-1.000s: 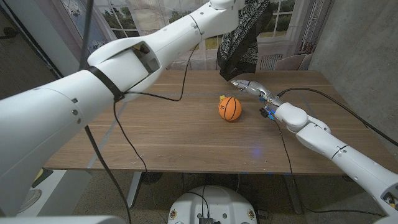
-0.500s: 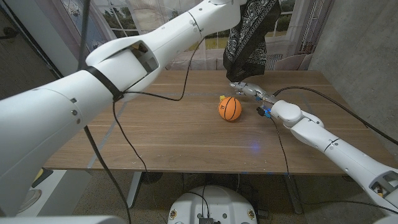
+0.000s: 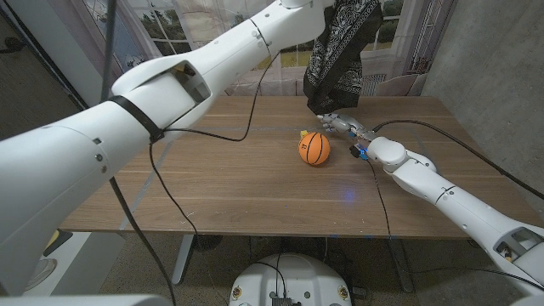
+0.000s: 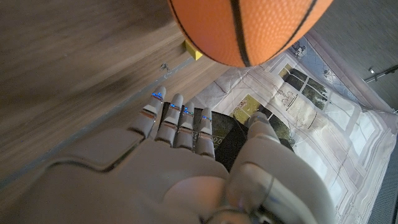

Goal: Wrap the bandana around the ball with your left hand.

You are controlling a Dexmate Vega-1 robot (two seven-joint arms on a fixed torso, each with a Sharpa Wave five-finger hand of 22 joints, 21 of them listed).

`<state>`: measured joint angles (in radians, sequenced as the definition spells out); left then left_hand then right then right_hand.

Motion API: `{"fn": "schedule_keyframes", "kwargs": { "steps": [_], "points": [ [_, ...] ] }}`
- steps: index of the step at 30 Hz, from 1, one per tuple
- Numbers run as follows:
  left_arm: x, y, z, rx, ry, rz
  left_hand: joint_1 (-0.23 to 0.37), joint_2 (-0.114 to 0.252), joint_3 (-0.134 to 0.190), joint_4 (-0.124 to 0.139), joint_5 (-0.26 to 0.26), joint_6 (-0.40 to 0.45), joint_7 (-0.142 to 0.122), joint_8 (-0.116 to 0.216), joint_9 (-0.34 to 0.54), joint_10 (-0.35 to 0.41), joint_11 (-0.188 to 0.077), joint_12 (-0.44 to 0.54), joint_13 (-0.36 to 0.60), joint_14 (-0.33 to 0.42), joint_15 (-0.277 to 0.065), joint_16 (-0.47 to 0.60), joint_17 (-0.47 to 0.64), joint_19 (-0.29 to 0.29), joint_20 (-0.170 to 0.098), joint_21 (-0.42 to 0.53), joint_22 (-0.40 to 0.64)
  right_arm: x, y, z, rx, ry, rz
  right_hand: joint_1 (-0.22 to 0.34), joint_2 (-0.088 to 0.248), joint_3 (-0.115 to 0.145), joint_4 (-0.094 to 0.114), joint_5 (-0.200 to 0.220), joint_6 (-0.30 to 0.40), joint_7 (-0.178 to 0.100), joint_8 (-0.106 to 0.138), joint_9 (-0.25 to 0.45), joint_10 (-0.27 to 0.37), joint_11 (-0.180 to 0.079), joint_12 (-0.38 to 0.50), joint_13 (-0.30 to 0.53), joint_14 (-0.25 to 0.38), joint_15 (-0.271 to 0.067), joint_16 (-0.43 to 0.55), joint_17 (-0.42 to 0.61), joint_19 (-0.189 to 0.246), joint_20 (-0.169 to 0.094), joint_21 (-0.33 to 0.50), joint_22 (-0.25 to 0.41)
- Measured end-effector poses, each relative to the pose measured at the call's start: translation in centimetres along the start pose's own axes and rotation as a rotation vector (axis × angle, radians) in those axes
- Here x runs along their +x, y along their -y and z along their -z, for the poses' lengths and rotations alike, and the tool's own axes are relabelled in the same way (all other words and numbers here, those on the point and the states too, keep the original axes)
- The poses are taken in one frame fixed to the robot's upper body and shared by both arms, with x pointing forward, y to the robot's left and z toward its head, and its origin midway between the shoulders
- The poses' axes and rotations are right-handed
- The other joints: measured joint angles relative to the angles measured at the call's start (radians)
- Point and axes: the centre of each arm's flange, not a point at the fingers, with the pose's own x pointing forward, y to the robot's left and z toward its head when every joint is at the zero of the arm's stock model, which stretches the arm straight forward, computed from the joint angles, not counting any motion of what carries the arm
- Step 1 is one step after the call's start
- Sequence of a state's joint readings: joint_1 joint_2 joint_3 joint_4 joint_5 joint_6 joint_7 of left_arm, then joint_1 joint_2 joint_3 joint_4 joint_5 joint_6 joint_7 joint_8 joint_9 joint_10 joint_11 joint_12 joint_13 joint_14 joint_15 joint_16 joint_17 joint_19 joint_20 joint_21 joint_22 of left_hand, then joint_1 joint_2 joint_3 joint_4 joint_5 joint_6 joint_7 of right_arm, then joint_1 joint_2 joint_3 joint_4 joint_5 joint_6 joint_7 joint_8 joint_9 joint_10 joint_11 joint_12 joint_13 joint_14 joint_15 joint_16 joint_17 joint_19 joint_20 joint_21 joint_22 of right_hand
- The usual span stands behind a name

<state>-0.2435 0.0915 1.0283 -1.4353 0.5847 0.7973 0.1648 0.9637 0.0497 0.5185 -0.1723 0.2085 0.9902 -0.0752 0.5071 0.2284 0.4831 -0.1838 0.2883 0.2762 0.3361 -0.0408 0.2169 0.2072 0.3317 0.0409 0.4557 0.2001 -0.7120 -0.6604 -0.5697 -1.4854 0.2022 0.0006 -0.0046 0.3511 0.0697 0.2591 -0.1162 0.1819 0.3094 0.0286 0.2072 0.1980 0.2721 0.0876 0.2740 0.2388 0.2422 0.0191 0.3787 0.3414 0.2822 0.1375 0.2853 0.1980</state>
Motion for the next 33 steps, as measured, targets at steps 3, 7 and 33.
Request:
{"fn": "schedule_keyframes", "kwargs": {
  "steps": [3,7,33],
  "points": [
    [-0.1,0.0,0.1,-0.004,0.001,0.004,0.000,0.000,0.001,0.001,0.000,0.000,0.000,0.000,0.000,0.000,0.000,0.000,0.000,0.000,0.000,0.000,0.000,0.000,0.000,0.000,0.000,0.1,0.0,0.1,-0.001,-0.007,0.026,0.005,-0.005,-0.005,-0.005,0.000,0.011,0.004,0.005,0.000,0.016,0.000,0.005,0.002,0.031,-0.006,0.016,0.004,0.020,0.003,0.005,0.000],
    [-0.3,0.1,0.1,-0.014,0.004,0.012,0.000,0.000,0.001,0.001,0.000,0.000,0.000,0.000,0.000,0.000,0.000,0.000,0.000,0.000,0.000,0.000,0.000,0.000,0.000,0.000,0.000,0.2,-0.3,0.3,0.006,-0.015,0.080,0.023,-0.007,-0.010,-0.018,0.008,0.063,0.009,0.019,0.000,0.067,-0.005,0.029,0.010,0.094,-0.023,0.043,0.013,0.068,-0.003,0.026,0.000],
    [-1.1,0.4,-2.0,0.005,0.041,0.042,0.005,-0.026,0.028,-0.005,0.000,0.020,0.006,0.000,0.000,0.009,-0.002,-0.004,0.005,0.000,0.000,-0.008,-0.003,0.000,0.000,0.000,-0.005,0.7,-1.0,-0.5,0.020,-0.004,0.210,0.112,0.005,-0.001,-0.034,0.008,0.160,-0.007,0.036,0.000,0.148,-0.011,0.067,0.025,0.154,-0.039,0.075,0.040,0.107,-0.012,0.044,0.000]
  ]
}}
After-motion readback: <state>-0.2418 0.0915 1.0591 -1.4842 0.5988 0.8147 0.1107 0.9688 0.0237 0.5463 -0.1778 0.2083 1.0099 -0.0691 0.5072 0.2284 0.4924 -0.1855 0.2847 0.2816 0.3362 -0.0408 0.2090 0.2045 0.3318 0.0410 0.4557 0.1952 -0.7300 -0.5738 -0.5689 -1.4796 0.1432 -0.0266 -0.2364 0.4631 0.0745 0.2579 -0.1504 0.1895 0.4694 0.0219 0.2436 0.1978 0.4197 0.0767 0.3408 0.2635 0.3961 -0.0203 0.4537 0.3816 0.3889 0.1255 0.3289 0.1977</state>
